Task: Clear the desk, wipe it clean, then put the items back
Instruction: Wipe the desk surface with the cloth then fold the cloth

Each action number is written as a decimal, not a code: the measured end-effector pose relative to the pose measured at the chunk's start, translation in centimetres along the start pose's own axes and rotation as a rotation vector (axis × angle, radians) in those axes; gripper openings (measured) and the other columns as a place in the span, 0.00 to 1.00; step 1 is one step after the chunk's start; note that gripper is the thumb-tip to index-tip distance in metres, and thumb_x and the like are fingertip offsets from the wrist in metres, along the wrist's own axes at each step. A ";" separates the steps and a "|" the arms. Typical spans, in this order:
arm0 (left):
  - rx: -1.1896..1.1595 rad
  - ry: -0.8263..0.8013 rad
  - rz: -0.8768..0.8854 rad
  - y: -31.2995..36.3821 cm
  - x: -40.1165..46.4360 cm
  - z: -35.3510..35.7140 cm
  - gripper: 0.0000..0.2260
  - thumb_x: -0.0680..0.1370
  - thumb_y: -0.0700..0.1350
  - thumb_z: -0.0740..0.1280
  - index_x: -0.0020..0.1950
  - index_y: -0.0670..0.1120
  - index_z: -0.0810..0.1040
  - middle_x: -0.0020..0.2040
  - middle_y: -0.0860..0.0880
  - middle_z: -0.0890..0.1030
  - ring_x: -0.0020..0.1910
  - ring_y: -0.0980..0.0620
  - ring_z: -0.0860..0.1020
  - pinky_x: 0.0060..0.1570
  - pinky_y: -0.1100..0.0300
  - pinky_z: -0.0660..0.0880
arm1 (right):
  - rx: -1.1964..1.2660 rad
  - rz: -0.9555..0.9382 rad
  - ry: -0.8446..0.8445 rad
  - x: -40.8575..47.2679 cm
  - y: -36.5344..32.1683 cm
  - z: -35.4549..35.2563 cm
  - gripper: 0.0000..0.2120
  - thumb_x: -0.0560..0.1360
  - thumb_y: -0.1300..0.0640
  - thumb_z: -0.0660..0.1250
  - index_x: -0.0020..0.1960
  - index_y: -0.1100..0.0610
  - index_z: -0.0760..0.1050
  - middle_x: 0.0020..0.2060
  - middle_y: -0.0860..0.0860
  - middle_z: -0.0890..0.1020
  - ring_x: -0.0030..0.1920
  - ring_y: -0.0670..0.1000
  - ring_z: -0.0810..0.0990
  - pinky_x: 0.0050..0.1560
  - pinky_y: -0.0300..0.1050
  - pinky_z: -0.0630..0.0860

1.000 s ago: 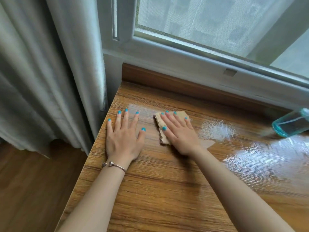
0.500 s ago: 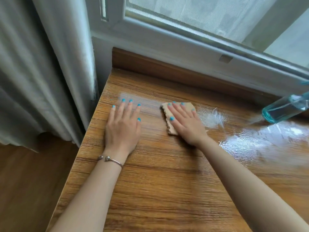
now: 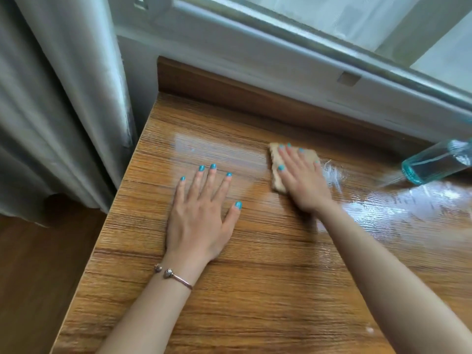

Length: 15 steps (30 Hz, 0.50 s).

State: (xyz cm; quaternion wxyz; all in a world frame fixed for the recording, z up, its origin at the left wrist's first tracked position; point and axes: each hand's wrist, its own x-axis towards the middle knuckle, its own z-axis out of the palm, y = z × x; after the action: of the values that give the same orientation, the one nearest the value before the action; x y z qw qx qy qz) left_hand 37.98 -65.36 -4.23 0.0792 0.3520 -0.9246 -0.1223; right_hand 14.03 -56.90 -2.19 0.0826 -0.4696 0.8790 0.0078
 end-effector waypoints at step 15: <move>0.049 -0.044 -0.007 0.0 0.3 0.3 0.29 0.77 0.65 0.37 0.78 0.58 0.43 0.80 0.50 0.45 0.79 0.49 0.43 0.76 0.45 0.40 | 0.072 0.057 0.003 0.5 0.2 -0.6 0.25 0.82 0.42 0.43 0.79 0.40 0.44 0.79 0.43 0.47 0.79 0.48 0.43 0.76 0.58 0.41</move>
State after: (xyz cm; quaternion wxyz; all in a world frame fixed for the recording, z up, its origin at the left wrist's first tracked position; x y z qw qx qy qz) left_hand 37.66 -65.53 -4.52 0.0499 0.3542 -0.9276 -0.1075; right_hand 13.46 -57.26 -1.72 0.0982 -0.4411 0.8918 -0.0223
